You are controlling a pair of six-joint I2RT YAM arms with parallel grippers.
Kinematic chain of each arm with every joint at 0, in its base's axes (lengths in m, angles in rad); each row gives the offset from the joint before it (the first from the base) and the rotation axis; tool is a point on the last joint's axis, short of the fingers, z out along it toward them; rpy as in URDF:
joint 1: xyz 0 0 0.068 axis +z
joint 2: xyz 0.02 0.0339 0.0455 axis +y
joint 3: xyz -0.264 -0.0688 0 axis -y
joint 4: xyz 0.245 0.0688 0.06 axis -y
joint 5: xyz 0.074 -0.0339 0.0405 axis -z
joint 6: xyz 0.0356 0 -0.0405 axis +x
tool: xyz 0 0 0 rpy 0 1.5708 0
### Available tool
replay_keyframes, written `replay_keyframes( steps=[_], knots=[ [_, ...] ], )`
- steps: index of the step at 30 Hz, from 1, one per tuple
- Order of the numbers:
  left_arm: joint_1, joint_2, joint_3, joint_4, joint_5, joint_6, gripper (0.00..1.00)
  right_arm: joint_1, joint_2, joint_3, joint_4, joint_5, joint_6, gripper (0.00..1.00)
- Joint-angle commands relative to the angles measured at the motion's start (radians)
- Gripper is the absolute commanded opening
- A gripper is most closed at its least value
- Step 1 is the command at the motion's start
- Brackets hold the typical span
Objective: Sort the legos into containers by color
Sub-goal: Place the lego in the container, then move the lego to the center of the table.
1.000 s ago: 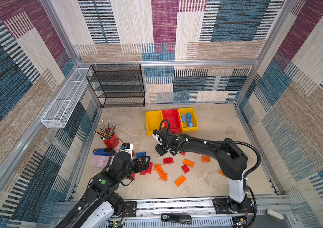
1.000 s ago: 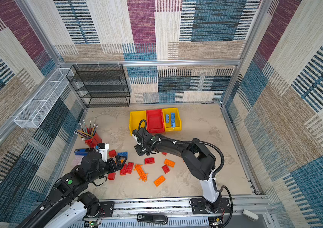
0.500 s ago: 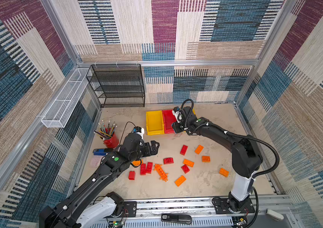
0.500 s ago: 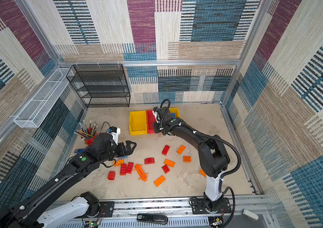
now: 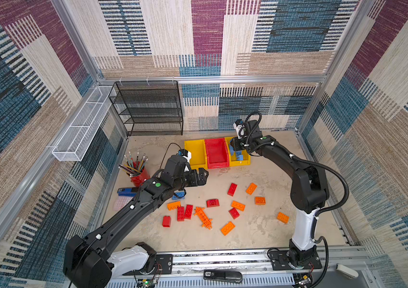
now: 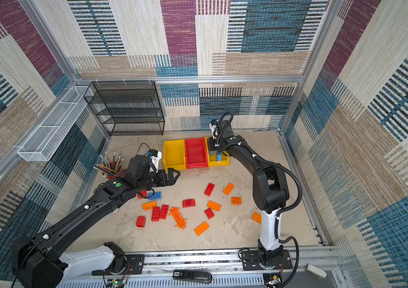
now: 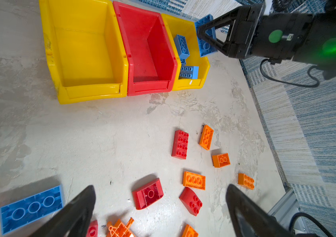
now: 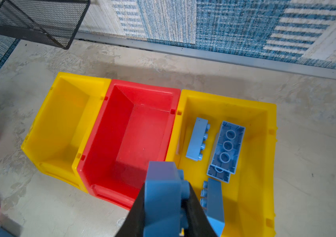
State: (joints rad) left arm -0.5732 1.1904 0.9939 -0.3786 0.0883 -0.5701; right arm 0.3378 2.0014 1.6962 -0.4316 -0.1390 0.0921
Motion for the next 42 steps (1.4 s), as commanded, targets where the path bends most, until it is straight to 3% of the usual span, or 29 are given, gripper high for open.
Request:
replay_keyframes(
  steps=[1, 9, 13, 18, 23, 29, 42],
  knots=[
    [0.006, -0.004, -0.002, 0.022, 0.007, 0.037, 0.99, -0.016, 0.046, 0.050, -0.014, -0.016, -0.009, 0.18],
    [0.028, -0.021, -0.019, 0.016, 0.007, 0.040, 0.99, -0.035, 0.238, 0.267, -0.090, 0.006, -0.015, 0.19],
    [0.035, -0.037, -0.031, 0.001, -0.003, 0.039, 0.99, -0.042, 0.303, 0.364, -0.130, 0.032, -0.020, 0.31],
    [0.042, -0.064, -0.054, -0.009, -0.010, 0.033, 0.99, -0.046, 0.328, 0.402, -0.145, 0.036, -0.020, 0.54],
    [0.046, -0.099, -0.070, -0.026, -0.010, 0.021, 0.99, -0.046, 0.285, 0.372, -0.145, 0.036, -0.017, 0.58],
    [0.045, -0.170, -0.103, -0.060, -0.014, -0.024, 0.99, -0.026, 0.091, 0.149, -0.024, -0.059, 0.015, 0.58],
    [0.044, -0.505, -0.283, -0.186, -0.085, -0.172, 0.99, 0.218, -0.047, -0.031, 0.020, -0.139, 0.003, 0.59]
  ],
)
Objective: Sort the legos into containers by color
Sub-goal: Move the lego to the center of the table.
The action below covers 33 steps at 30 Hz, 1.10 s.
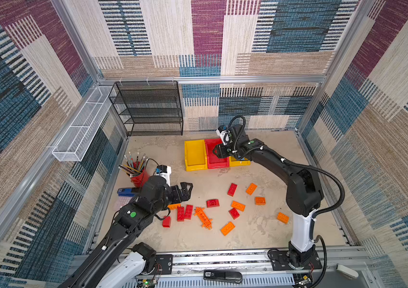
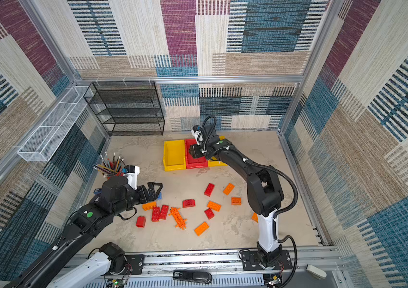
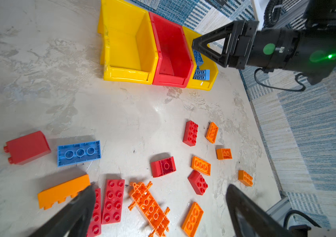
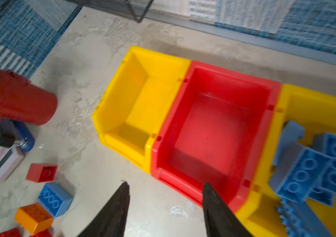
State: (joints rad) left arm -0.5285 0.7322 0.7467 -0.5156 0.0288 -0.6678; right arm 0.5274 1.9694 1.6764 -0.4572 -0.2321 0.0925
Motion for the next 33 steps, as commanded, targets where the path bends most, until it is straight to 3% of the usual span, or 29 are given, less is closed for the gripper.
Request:
replay_keyframes(
  steps=[1, 6, 21, 33],
  knots=[
    [0.000, -0.072, -0.054, -0.052, -0.029, -0.088, 1.00, 0.048, -0.018, -0.019, 0.051, -0.055, 0.004, 0.59],
    [0.000, -0.135, -0.103, -0.084, -0.042, -0.145, 1.00, 0.142, -0.001, -0.058, 0.099, -0.128, 0.014, 0.60],
    [0.000, -0.203, -0.156, -0.123, -0.065, -0.213, 1.00, 0.283, 0.107, -0.072, 0.129, -0.214, -0.023, 0.61],
    [-0.001, -0.252, -0.228, -0.095, -0.065, -0.245, 1.00, 0.364, 0.191, -0.066, 0.151, -0.125, -0.026, 0.61]
  ],
)
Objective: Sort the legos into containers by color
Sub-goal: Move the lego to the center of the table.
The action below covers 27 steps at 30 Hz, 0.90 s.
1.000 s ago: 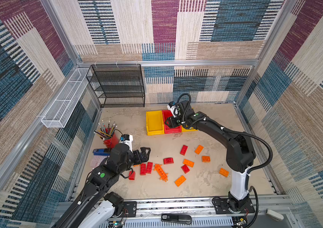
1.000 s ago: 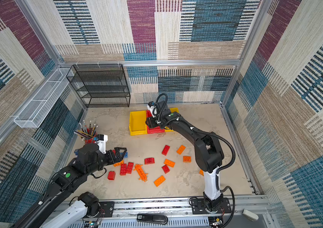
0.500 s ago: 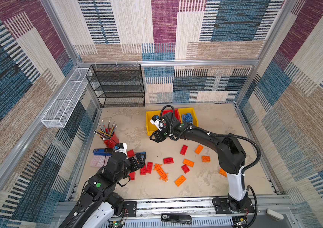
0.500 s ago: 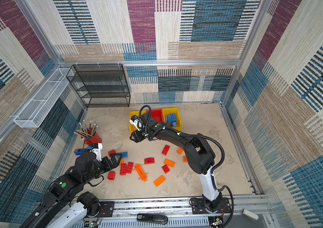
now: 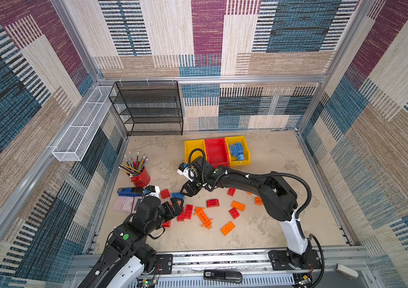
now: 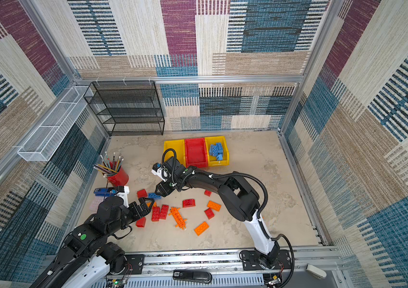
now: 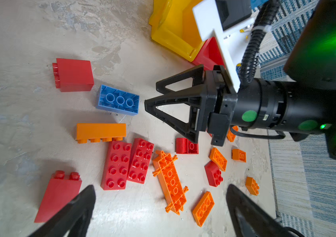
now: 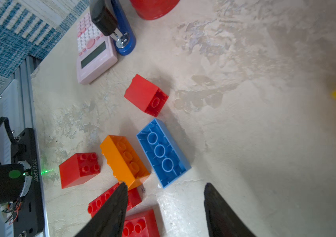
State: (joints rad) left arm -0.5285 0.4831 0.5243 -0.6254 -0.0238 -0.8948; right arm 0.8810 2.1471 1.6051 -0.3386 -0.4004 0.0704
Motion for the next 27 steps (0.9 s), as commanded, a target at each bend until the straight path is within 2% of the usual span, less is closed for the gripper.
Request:
replay_keyframes(
  steps=[1, 11, 27],
  knots=[
    [-0.001, -0.003, -0.006, 0.016, -0.014, -0.016, 1.00, 0.015, 0.021, 0.010, 0.030, 0.061, -0.007, 0.60],
    [-0.001, -0.019, -0.016, 0.024, -0.021, -0.006, 1.00, 0.043, 0.086, 0.061, 0.017, 0.214, -0.032, 0.58],
    [-0.001, -0.059, -0.037, 0.009, -0.032, -0.009, 1.00, 0.071, 0.102, 0.072, 0.022, 0.210, -0.026, 0.57]
  ],
)
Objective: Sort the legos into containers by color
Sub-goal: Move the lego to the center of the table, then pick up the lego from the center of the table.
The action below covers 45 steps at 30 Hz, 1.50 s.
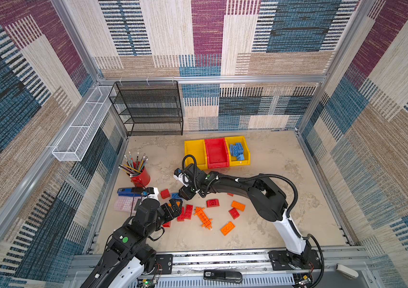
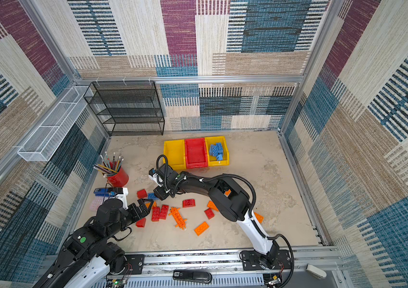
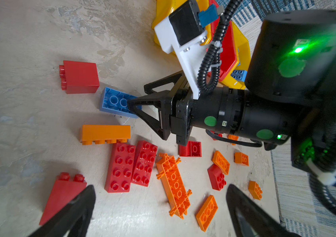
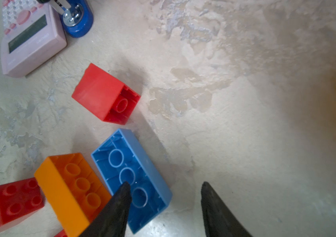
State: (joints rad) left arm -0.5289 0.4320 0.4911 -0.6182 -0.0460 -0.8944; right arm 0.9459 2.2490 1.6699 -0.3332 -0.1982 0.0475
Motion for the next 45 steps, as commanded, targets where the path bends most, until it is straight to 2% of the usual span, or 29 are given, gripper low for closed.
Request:
replay_keyframes(
  steps=[1, 10, 18, 25, 32, 35, 45],
  knots=[
    [0.000, -0.010, -0.003, 0.002, -0.009, -0.008, 1.00, 0.007, 0.002, 0.006, 0.017, 0.010, -0.006, 0.57],
    [0.000, -0.016, 0.011, -0.015, -0.015, 0.003, 1.00, 0.008, 0.022, 0.034, -0.018, 0.093, 0.003, 0.46],
    [0.001, -0.021, 0.023, -0.022, -0.016, 0.011, 1.00, -0.027, -0.011, 0.001, -0.029, 0.142, 0.031, 0.44],
    [0.001, -0.019, 0.028, -0.019, -0.019, 0.020, 1.00, -0.064, -0.099, -0.065, -0.026, 0.145, 0.013, 0.45],
    [0.000, -0.009, 0.035, -0.010, -0.023, 0.026, 1.00, -0.064, -0.154, -0.085, -0.028, 0.108, -0.002, 0.54],
    [0.000, -0.008, 0.036, -0.015, -0.026, 0.027, 1.00, -0.064, -0.133, -0.074, -0.040, 0.090, -0.014, 0.58],
    [0.000, -0.005, 0.030, -0.015, -0.031, 0.035, 1.00, -0.064, -0.011, 0.068, -0.062, 0.054, -0.024, 0.59]
  ],
)
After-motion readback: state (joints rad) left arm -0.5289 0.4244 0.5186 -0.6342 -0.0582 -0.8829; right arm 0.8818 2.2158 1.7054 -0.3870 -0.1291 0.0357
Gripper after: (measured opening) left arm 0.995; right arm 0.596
